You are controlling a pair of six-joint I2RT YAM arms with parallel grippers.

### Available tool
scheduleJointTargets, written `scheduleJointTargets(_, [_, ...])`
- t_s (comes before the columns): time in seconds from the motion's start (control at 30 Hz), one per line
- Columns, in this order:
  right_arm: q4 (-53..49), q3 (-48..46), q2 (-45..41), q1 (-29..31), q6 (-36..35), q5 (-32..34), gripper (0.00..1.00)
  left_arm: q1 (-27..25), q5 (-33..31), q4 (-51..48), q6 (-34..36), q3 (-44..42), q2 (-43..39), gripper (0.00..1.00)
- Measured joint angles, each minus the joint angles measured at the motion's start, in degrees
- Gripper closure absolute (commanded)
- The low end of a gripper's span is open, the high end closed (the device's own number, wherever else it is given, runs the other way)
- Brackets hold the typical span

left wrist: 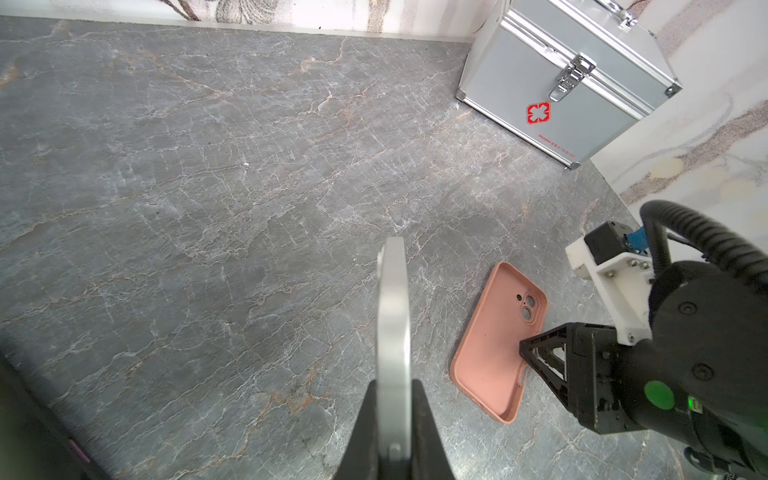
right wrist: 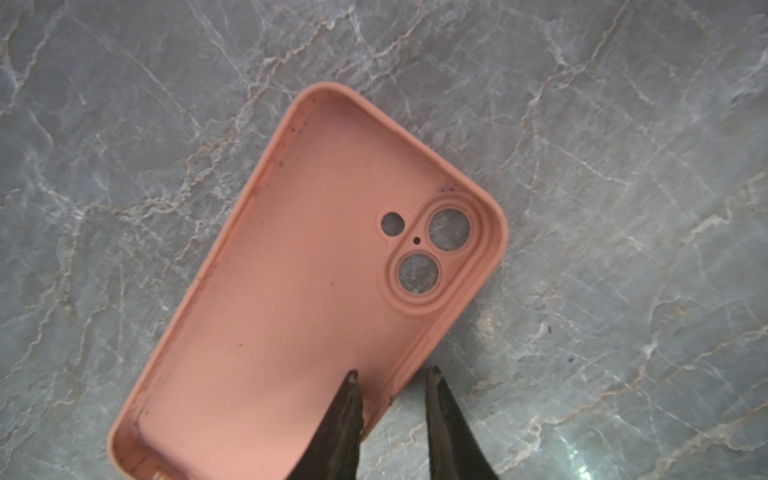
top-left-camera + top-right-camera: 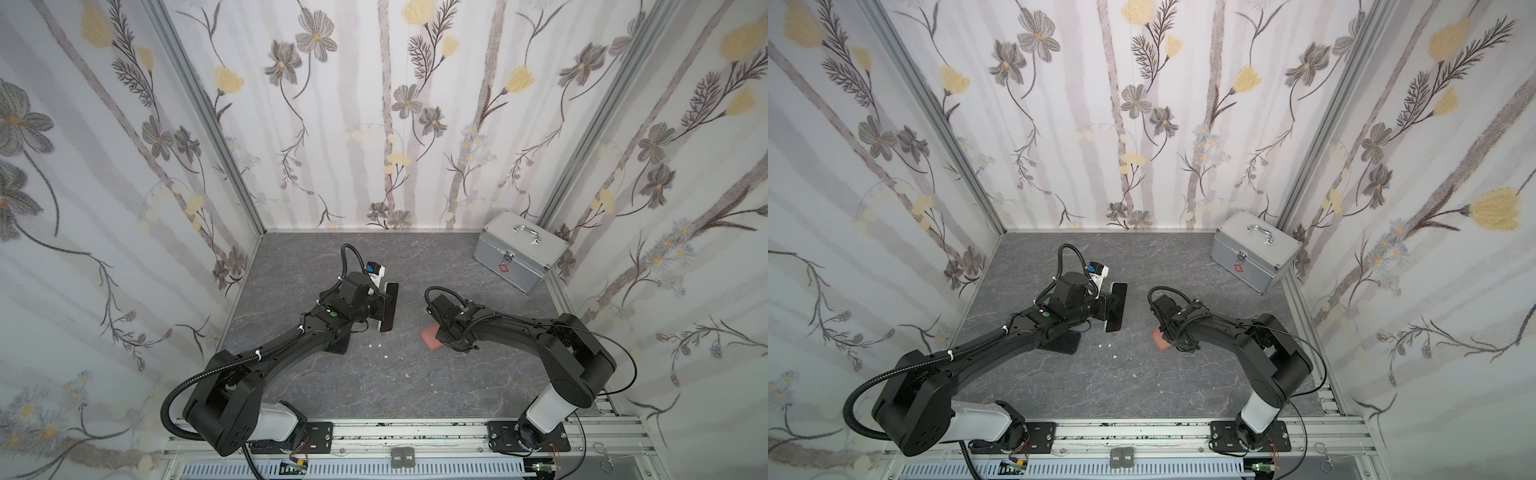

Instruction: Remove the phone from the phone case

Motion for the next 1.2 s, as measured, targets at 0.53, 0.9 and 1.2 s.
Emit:
scheduleJointTargets(0.53, [3.4, -2.8, -3.8, -4.5, -4.7, -1.7, 1.00, 0.0, 2.2, 0.1, -4.2, 0.0, -0.9, 1.00])
scheduleJointTargets(0.9, [3.7, -5.5, -21.0, -12.4, -19.2, 5.5, 1.00, -2.7, 8.4, 9.5, -14.7, -1.0, 6.4, 1.00])
scheduleJointTargets(1.2, [6.8, -6.6, -32.0, -21.6, -36.2, 5.3, 1.00, -10.6, 8.3, 15.2, -22.9, 7.0, 19.9, 1.00])
